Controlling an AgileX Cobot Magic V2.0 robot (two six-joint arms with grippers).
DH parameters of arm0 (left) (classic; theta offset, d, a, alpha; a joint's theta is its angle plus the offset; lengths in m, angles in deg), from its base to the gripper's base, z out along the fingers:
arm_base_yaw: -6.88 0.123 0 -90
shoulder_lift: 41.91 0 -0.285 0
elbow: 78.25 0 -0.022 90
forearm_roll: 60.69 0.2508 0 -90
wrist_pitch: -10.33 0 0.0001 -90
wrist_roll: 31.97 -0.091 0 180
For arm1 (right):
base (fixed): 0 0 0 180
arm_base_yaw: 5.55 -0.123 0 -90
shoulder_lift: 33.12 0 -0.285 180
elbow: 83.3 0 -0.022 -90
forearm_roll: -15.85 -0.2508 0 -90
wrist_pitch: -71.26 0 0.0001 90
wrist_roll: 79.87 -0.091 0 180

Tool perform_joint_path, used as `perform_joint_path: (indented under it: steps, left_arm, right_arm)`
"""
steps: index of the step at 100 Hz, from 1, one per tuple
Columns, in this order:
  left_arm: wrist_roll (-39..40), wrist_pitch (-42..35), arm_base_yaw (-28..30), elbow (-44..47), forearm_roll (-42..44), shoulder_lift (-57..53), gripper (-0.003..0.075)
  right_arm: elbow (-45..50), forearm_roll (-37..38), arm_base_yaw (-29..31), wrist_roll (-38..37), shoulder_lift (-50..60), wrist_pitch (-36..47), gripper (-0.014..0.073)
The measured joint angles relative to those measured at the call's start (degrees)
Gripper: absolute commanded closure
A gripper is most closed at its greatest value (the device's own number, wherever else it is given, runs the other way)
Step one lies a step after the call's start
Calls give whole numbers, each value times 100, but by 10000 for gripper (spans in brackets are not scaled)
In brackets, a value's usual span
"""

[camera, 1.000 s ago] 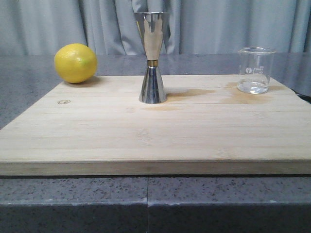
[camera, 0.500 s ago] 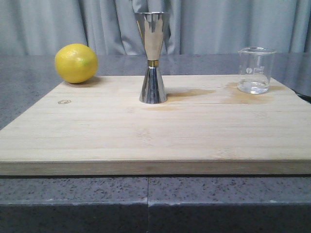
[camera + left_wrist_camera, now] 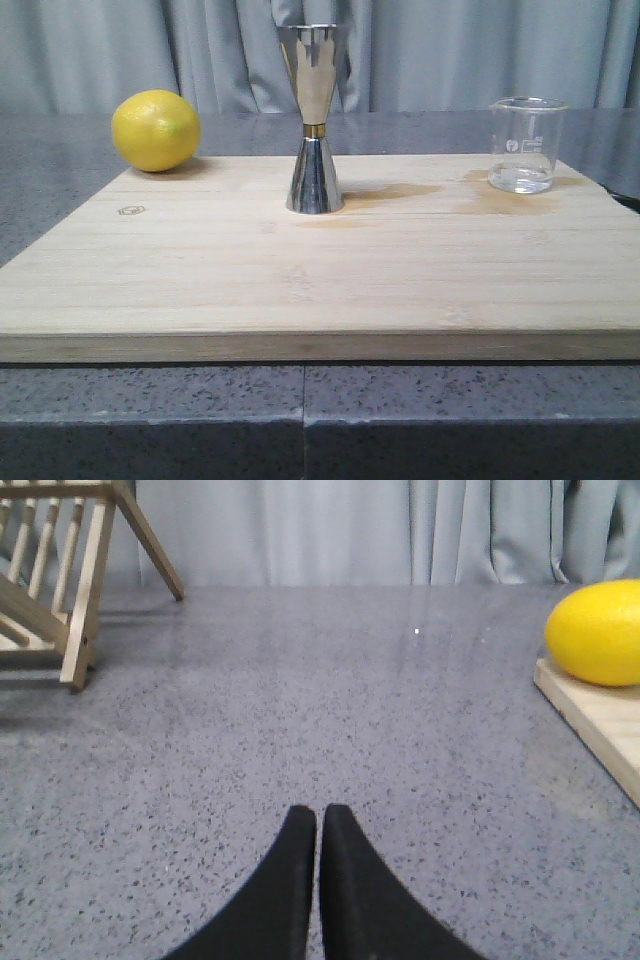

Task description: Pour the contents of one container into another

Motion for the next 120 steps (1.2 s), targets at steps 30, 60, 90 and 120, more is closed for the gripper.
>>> perform_joint_path:
  steps: [30, 60, 90, 120]
  left_arm:
    - [0, -168, 9, 0, 0, 0, 739]
    - [0, -191, 9, 0, 0, 0, 739]
    - [0, -191, 9, 0, 0, 0, 739]
    - [0, -191, 9, 0, 0, 0, 739]
  right_arm:
    - [0, 0, 0, 0, 0, 0, 666]
    - [0, 0, 0, 0, 0, 0, 666]
    - [0, 0, 0, 0, 0, 0, 665]
    - [760, -5836, 0, 6281, 393, -871, 665]
